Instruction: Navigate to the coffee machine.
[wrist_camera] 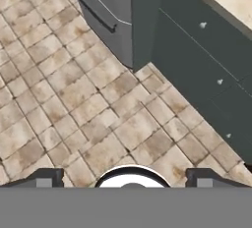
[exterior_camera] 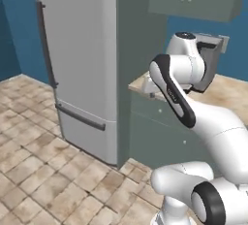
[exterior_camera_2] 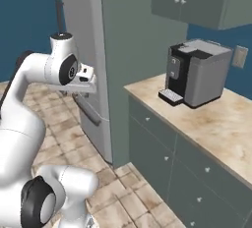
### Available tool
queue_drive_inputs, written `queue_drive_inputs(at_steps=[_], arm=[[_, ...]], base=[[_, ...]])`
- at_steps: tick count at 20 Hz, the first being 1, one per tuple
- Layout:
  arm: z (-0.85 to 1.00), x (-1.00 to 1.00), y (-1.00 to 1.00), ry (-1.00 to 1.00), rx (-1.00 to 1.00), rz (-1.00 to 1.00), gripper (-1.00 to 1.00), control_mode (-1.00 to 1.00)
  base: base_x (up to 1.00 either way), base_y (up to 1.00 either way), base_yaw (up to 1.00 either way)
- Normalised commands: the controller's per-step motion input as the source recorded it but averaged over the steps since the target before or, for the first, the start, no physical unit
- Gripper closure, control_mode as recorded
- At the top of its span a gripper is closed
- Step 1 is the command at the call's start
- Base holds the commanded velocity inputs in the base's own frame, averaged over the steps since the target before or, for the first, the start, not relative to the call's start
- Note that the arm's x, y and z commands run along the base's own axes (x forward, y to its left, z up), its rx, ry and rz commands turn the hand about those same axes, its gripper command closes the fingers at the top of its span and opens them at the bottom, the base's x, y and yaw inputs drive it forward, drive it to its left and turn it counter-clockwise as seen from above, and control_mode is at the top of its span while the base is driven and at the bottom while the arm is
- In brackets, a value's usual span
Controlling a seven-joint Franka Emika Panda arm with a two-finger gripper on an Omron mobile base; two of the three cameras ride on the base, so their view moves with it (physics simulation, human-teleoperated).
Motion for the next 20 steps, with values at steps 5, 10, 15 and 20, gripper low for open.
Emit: queue_drive_inputs(at_steps=[5, 10, 15, 20], arm=[[0.00, 0.00, 0.00, 0.00, 0.00, 0.00, -1.00, 1.00], [0.00, 0.00, 0.00, 0.00, 0.00, 0.00, -1.00, 1.00], [0.00, 0.00, 0.00, 0.00, 0.00, 0.00, -1.00, 1.00], [0.00, 0.00, 0.00, 0.00, 0.00, 0.00, -1.00, 1.00]], base=[[0.94, 0.29, -0.51], [0.89, 0.14, -0.43], [0.68, 0.00, -0.43], [0.59, 0.06, -0.44]])
